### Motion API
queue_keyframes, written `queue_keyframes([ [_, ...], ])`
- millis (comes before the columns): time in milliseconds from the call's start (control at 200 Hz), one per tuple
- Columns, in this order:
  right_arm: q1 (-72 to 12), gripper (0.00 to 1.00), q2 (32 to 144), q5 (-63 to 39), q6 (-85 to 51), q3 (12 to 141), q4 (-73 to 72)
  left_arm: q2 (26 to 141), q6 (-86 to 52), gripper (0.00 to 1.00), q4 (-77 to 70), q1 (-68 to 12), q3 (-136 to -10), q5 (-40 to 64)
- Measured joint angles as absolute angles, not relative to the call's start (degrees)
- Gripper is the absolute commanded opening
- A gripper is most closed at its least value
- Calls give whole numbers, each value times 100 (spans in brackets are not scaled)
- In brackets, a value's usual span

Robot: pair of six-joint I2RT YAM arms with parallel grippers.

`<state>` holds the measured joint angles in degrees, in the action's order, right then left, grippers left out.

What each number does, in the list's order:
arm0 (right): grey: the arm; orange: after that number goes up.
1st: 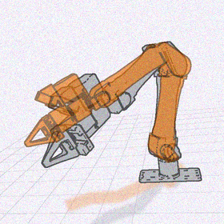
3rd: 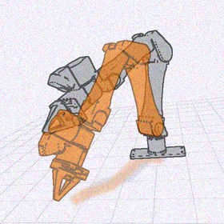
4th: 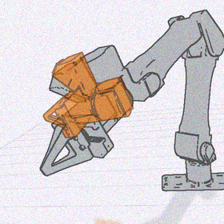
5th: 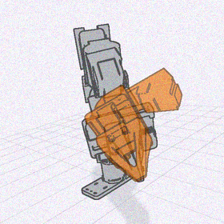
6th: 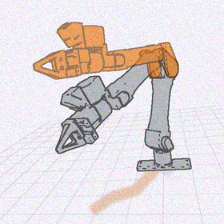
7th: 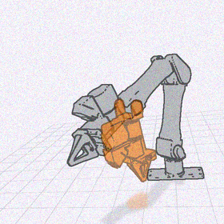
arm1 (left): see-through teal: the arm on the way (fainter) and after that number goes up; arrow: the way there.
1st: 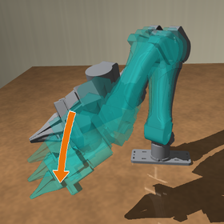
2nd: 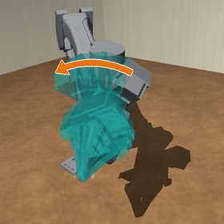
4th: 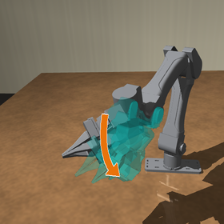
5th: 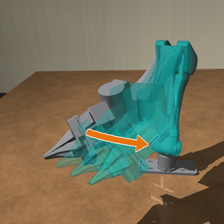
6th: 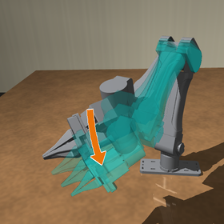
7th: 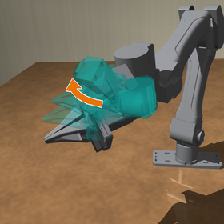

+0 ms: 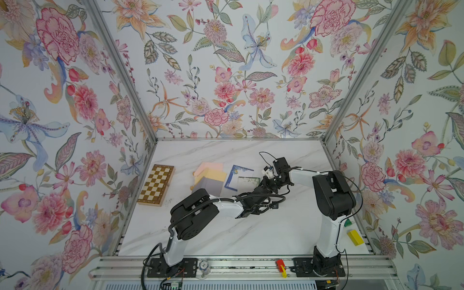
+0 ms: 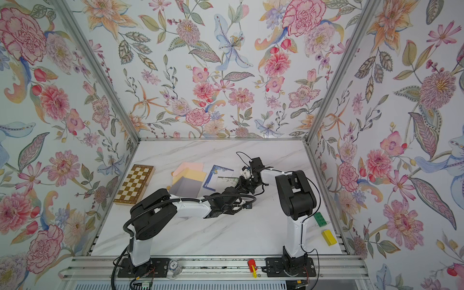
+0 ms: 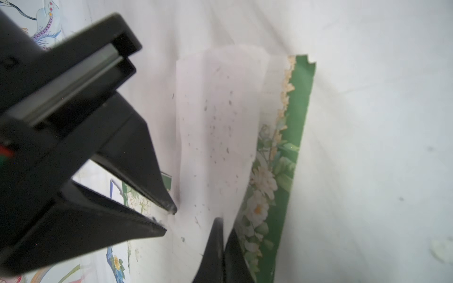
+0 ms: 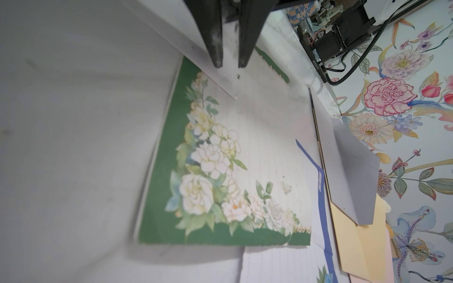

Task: Fold the letter paper in half and place it into the envelope
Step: Fold the letter paper at the center of the board.

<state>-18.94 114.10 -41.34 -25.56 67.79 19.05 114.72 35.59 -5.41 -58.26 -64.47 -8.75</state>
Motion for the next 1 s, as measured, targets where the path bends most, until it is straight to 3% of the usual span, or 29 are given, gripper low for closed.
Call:
queue_keyframes([
  [996, -1326, 16, 10956, -4112, -2386, 5944, 1682, 11474, 3356, 0, -336, -5824, -6558, -646],
])
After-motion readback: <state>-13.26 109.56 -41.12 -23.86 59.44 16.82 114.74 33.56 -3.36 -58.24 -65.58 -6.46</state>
